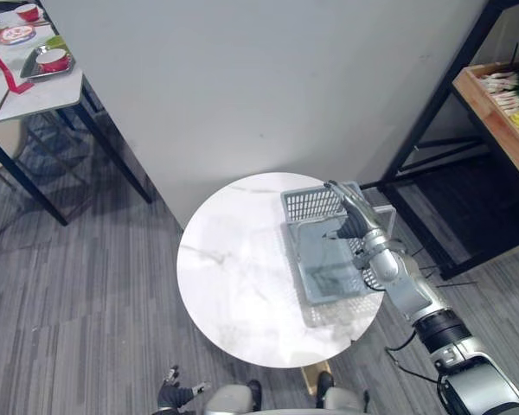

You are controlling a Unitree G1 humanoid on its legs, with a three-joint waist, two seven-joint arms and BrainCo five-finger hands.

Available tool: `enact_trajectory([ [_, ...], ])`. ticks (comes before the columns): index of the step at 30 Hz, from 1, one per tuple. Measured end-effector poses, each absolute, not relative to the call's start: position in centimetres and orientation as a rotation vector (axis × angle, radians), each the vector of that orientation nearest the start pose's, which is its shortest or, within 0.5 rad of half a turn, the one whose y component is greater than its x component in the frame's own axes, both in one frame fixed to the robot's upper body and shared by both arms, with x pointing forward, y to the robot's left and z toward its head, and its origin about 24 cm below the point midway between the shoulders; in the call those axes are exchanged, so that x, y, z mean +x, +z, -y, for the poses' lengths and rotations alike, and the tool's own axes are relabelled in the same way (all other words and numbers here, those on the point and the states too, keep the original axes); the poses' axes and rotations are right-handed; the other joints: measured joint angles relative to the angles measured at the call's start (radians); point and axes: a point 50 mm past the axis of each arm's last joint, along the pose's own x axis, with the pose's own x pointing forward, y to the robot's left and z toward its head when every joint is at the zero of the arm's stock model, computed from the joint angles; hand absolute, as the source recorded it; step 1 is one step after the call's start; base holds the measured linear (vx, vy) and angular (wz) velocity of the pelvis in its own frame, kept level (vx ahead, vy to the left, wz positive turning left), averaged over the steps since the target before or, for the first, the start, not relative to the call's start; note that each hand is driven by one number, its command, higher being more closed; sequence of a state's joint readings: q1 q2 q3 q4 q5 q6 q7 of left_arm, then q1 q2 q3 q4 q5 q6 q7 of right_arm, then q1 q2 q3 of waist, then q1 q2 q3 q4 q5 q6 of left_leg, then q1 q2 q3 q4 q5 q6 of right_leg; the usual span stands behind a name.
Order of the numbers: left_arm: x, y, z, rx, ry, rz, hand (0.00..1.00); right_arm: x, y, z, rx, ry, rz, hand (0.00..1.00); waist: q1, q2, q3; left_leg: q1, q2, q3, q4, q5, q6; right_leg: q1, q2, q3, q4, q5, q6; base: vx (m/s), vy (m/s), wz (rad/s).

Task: Pick vegetable in the basket

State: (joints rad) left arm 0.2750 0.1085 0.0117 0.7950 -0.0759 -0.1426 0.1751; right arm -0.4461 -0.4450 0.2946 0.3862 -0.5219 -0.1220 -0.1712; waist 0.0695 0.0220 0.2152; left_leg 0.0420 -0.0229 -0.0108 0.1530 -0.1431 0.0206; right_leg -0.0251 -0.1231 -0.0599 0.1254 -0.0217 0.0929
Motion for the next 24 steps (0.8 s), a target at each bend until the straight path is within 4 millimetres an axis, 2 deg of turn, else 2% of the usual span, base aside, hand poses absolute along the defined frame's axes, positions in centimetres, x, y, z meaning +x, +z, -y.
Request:
enact_trajectory([
  [2,8.1,-14.2,-21.0,0.105,0.317,-0.907,0.0,34.2,9.6,17.3,-1.054,0.096,0.253,0.0,-0.002,-0.005,0.006,-0.046,-0.014,-0.018,-0.004,0.017,-0.001,-0.022,-0.015,-0.022,-0.017,0.002,0.004,-0.17,-0.015,0.28],
  [4,9.0,-14.0,-21.1,0.106,0.317,-0.884,0.0,36.4,12.1,18.1,-1.132,0.061,0.266,0.0,-0.001,0.001,0.041,-0.13,-0.027,-0.041,0.025,0.03,0.0,-0.076,-0.027,-0.035,-0.026,0.007,0.008,-0.26,-0.046,0.41],
  [5,10.1,-13.8,-20.8,0.09,0.312,-0.856,0.0,37.6,14.0,19.4,-1.179,0.007,0.266,0.0,-0.001,0.025,0.082,-0.174,-0.029,-0.064,0.039,0.036,-0.01,-0.099,-0.03,-0.061,-0.024,0.013,-0.003,-0.27,-0.056,0.54],
  [6,10.7,-13.6,-20.6,0.083,0.311,-0.84,0.0,38.2,15.1,20.3,-1.199,-0.029,0.258,0.0,-0.002,0.036,0.107,-0.188,-0.03,-0.07,0.04,0.046,-0.012,-0.11,-0.031,-0.071,-0.021,0.018,-0.009,-0.25,-0.053,0.52],
  [8,12.2,-13.2,-19.8,0.035,0.32,-0.789,0.0,39.7,18.4,22.9,-1.262,-0.165,0.219,0.0,0.006,0.073,0.158,-0.262,-0.03,-0.081,0.031,0.09,-0.021,-0.187,-0.032,-0.084,-0.023,0.051,-0.013,-0.27,-0.069,0.33],
  [9,13.0,-12.9,-19.4,0.004,0.329,-0.762,0.0,40.1,20.8,24.5,-1.297,-0.273,0.219,0.0,0.005,0.099,0.209,-0.279,-0.03,-0.094,-0.036,0.153,-0.029,-0.23,-0.034,-0.092,-0.028,0.072,-0.017,-0.24,-0.103,0.27],
  [10,13.1,-12.8,-19.3,-0.004,0.33,-0.756,0.0,40.1,21.8,24.9,-1.308,-0.309,0.236,0.0,0.002,0.104,0.214,-0.278,-0.026,-0.099,-0.079,0.18,-0.033,-0.245,-0.033,-0.098,-0.034,0.08,-0.016,-0.16,-0.107,0.18],
  [13,13.8,-12.3,-19.2,-0.019,0.33,-0.71,0.0,40.0,21.9,25.6,-1.314,-0.337,0.213,0.0,0.002,0.105,0.216,-0.269,-0.009,-0.105,-0.114,0.203,-0.039,-0.246,-0.02,-0.102,-0.045,0.092,-0.021,-0.02,-0.067,0.02],
  [14,13.9,-12.2,-19.2,-0.02,0.328,-0.699,0.0,40.0,21.9,25.5,-1.314,-0.338,0.215,1.0,0.002,0.106,0.216,-0.267,-0.005,-0.105,-0.117,0.204,-0.042,-0.246,-0.018,-0.101,-0.045,0.093,-0.022,0.01,-0.063,-0.04],
  [24,14.4,-12.0,-19.0,-0.018,0.317,-0.678,0.0,39.7,22.5,26.7,-1.223,-0.41,0.211,1.0,0.003,0.112,0.219,-0.253,0.002,-0.114,-0.151,0.22,-0.044,-0.245,-0.009,-0.106,-0.045,0.089,-0.027,0.01,-0.009,0.01],
])
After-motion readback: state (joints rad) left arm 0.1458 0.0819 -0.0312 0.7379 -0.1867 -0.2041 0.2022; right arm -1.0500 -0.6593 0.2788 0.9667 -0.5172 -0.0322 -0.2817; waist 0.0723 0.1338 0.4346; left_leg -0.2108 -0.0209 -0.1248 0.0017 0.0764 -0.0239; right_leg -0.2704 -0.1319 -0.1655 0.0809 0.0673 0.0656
